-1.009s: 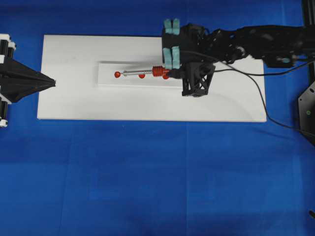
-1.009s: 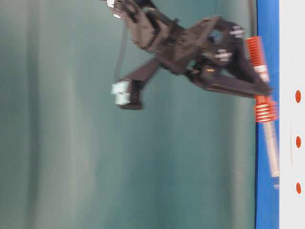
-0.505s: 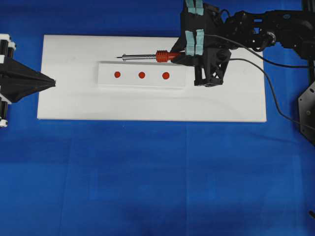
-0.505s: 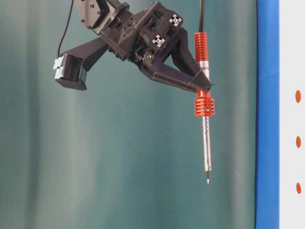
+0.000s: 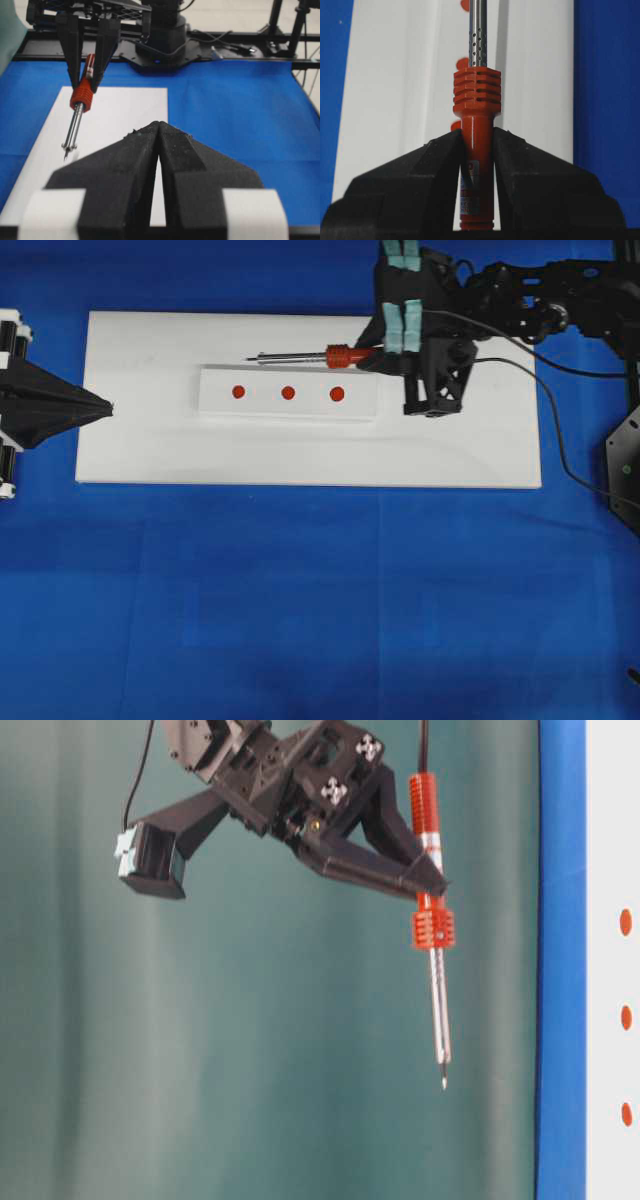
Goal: Touch the tip of the soldering iron to the mark.
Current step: 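Raise the iron tip off the strip with the right gripper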
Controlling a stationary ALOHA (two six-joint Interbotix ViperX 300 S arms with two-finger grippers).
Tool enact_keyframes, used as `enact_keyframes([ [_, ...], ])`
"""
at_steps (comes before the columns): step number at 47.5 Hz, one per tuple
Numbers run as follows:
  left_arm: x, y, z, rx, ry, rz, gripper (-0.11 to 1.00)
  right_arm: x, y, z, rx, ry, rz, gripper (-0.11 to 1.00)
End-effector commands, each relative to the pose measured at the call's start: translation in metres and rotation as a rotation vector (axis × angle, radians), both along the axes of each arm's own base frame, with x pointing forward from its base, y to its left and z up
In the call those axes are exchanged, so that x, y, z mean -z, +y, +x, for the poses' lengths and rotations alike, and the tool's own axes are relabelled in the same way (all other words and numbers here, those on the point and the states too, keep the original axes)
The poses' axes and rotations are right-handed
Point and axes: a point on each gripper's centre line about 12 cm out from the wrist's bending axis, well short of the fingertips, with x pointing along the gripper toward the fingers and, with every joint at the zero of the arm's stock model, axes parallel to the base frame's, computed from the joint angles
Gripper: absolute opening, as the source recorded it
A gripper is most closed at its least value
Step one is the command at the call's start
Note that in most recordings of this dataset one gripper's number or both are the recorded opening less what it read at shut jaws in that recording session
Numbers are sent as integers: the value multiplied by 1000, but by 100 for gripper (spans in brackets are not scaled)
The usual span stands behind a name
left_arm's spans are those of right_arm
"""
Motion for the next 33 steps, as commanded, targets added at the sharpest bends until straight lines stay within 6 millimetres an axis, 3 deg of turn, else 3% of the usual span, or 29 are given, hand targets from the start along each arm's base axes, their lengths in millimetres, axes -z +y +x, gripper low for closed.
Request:
enact_keyframes([
  [1,-3,-1,2,4,-11,0,0,-14,0,-9,9,-39,-12,6],
  [20,-4,-1,1,3,-15,-2,0,-12,10,-49,36,-37,18,6],
  [33,-4,-1,2,3,-17,-2,0,-13,9,-49,39,-40,13,6],
])
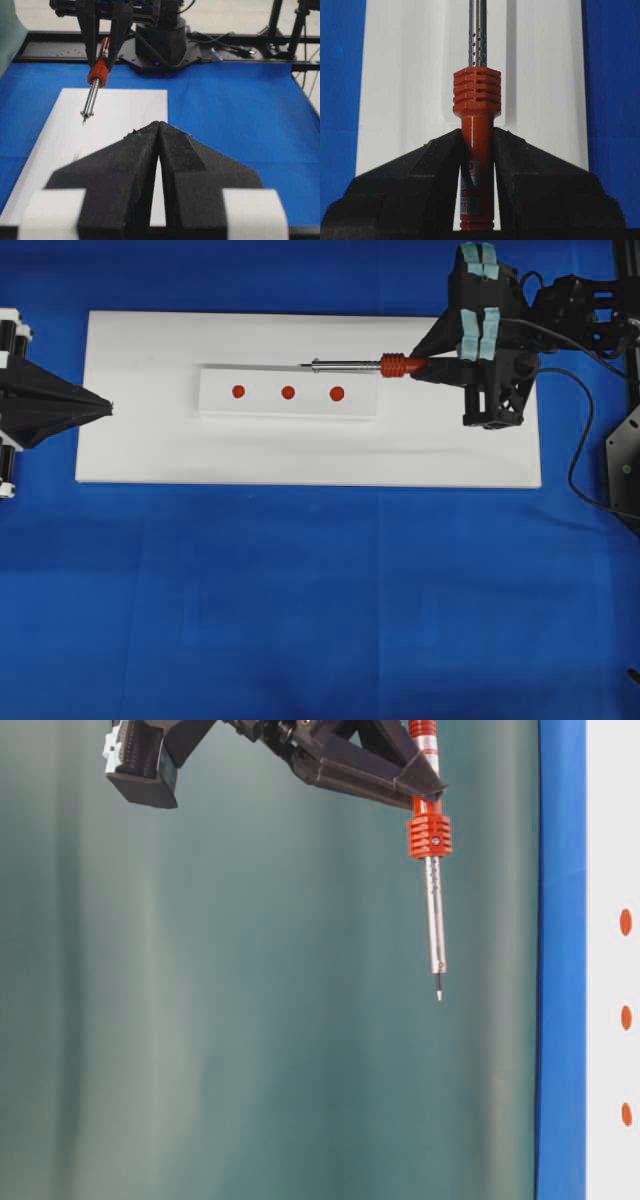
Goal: Touch the tip of the soldering iron to the mark.
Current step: 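Raise the iron tip off the strip with the right gripper, then lower the iron tip onto the middle red dot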
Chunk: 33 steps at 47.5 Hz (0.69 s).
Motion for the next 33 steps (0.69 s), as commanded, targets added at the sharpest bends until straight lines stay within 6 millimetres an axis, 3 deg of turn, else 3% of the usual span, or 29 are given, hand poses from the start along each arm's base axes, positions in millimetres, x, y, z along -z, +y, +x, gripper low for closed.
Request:
enact_keyframes([
  [1,-3,-1,2,4,-11,1,0,-10,-2,3,4,-29,-13,6],
  [33,-3,-1,2,4,-11,0,0,-9,-3,6,2,-23,-16,6],
])
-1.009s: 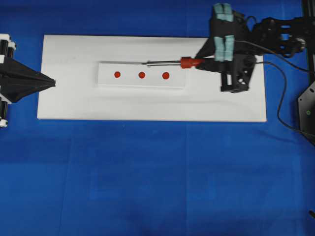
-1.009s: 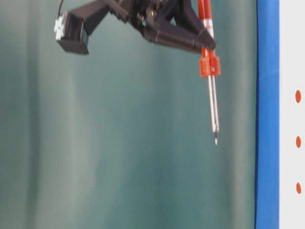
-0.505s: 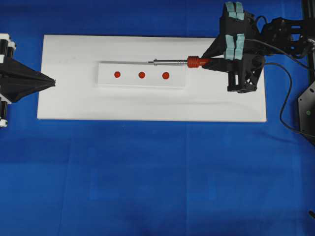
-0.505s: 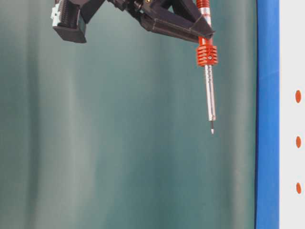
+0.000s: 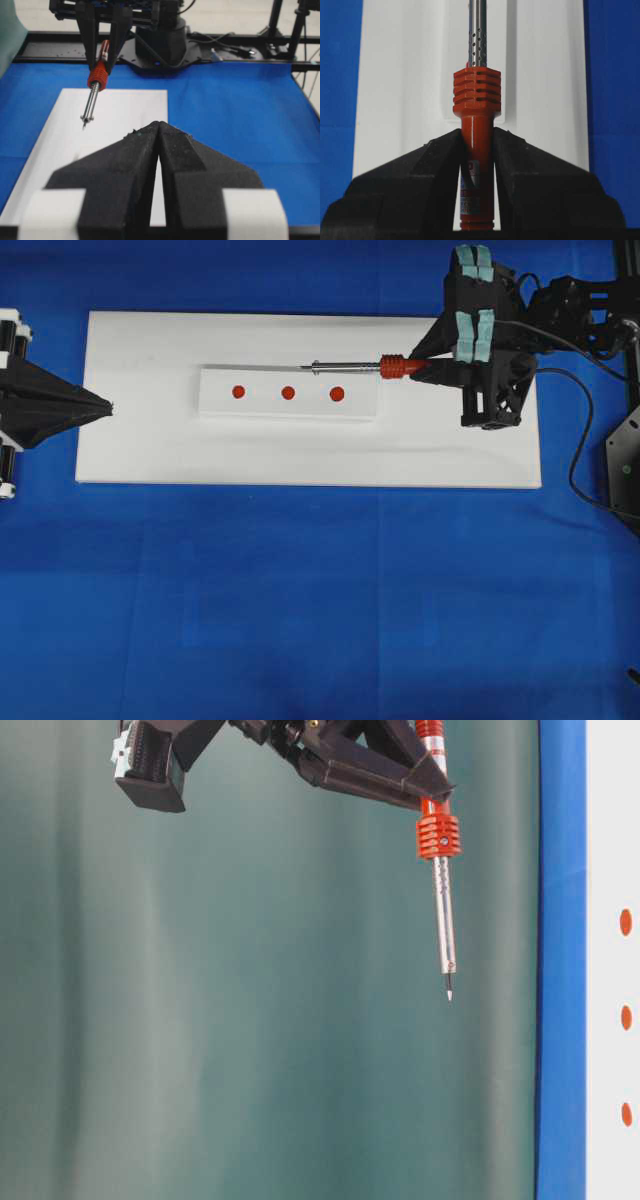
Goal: Touch the tip of the soldering iron to the mark.
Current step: 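Lower the iron tip onto the middle red dot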
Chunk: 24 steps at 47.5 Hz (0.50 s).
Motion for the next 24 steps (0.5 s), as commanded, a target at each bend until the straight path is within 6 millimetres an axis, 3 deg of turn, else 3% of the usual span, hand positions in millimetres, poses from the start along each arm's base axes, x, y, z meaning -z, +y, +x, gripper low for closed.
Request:
enact_keyframes([
  [1,-3,-1,2,3,-11,-2,0,-11,-3,4,4,-34,-13,6],
  [17,-3,-1,2,3,-11,-2,0,-10,-3,5,5,-31,-11,6],
  [24,-3,-1,2,4,-11,0,0,1,-4,8,5,2,0,6],
])
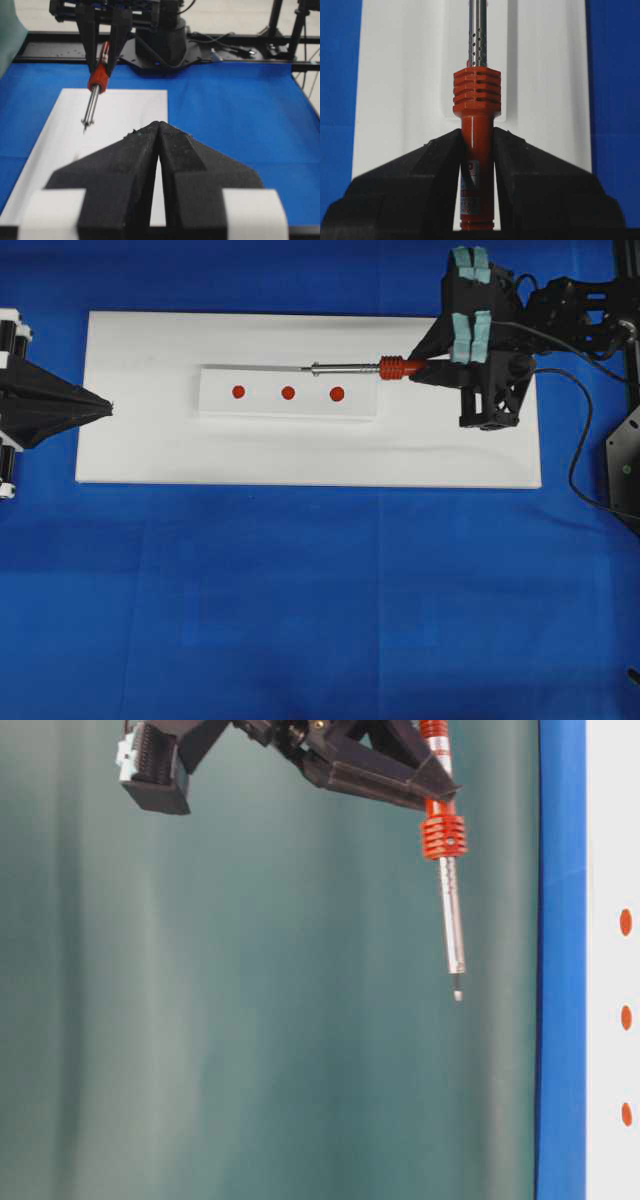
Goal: Touch the tip of the soldering iron to the mark.
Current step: 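Lower the iron tip onto the middle red dot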
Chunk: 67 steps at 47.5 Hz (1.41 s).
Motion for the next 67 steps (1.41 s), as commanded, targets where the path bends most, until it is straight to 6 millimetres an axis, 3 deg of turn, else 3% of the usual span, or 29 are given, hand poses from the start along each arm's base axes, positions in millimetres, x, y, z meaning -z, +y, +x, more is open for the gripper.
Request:
enact_keyframes([
  [1,-3,-1,2,4,-9,1,0,-6,-4,7,4,-19,-9,6],
  [33,-3,0,2,2,-6,0,0,49,-15,34,24,95,19,6],
  [48,-3,-1,2,3,-8,1,0,63,-17,38,27,124,25,6],
  [67,-3,-1,2,4,-8,3,0,64,-16,38,25,128,27,6],
])
